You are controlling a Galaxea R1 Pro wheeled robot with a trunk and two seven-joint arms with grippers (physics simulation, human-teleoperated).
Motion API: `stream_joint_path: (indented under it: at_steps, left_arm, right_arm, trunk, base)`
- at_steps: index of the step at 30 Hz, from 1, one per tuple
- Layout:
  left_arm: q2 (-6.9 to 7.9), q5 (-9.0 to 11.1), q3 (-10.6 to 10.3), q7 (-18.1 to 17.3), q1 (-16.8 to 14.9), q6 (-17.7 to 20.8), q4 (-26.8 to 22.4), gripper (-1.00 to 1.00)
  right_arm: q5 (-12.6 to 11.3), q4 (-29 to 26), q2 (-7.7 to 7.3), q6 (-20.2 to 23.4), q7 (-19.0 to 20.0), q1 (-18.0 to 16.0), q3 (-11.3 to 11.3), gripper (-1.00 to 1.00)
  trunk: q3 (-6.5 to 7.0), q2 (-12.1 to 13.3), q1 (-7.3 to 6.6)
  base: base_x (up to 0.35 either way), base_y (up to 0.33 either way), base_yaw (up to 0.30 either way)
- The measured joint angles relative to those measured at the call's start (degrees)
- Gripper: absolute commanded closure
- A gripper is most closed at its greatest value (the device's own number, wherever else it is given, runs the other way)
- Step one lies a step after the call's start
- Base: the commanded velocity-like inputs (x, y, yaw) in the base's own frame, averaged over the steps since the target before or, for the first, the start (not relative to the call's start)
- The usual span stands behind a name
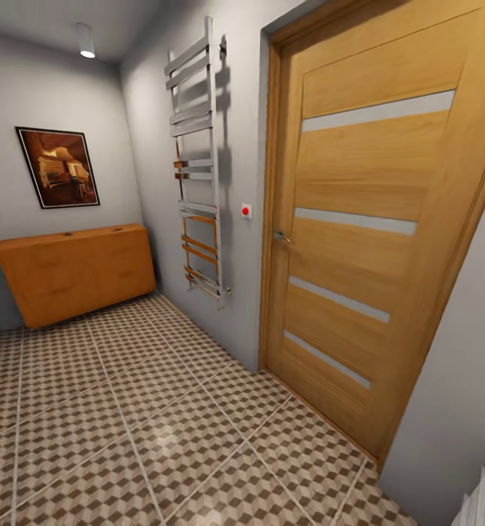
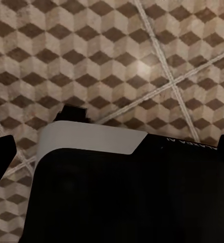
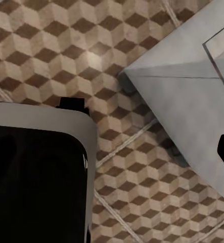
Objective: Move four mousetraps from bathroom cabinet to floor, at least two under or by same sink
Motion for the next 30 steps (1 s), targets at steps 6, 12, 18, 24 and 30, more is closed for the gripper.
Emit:
stream_joint_path:
  at_steps: [6,12,18,24,30]
  left_arm:
    - [0.03,0.00,0.00,0.01,0.01,0.00,-0.01,-1.00]
    - [0.02,0.00,0.00,0.01,0.00,0.00,-0.02,-1.00]
    - [0.09,0.00,0.00,0.03,0.01,0.00,-0.03,-1.00]
    - [0.08,0.00,0.00,0.03,0.01,0.00,-0.03,-1.00]
    - [0.01,0.00,0.02,0.00,0.02,0.00,-0.04,-1.00]
  right_arm:
    - [0.00,0.00,0.00,0.00,0.00,0.00,0.00,-1.00]
    - [0.00,0.00,0.00,0.00,0.00,0.00,0.00,-1.00]
    - [0.00,0.00,0.00,0.00,0.00,0.00,0.00,-1.00]
    - [0.00,0.00,0.00,0.00,0.00,0.00,0.00,-1.00]
    - [0.00,0.00,0.00,0.00,0.00,0.00,0.00,-1.00]
  trunk:
    - [0.00,0.00,0.00]
    - [0.00,0.00,0.00]
    - [0.00,0.01,0.00]
    - [0.00,0.00,0.00]
    - [0.00,0.00,0.00]
  base:
    - [0.000,0.000,0.284]
    - [0.000,0.000,0.284]
    - [0.000,0.000,0.284]
    - [0.000,0.000,0.284]
    - [0.000,0.000,0.284]
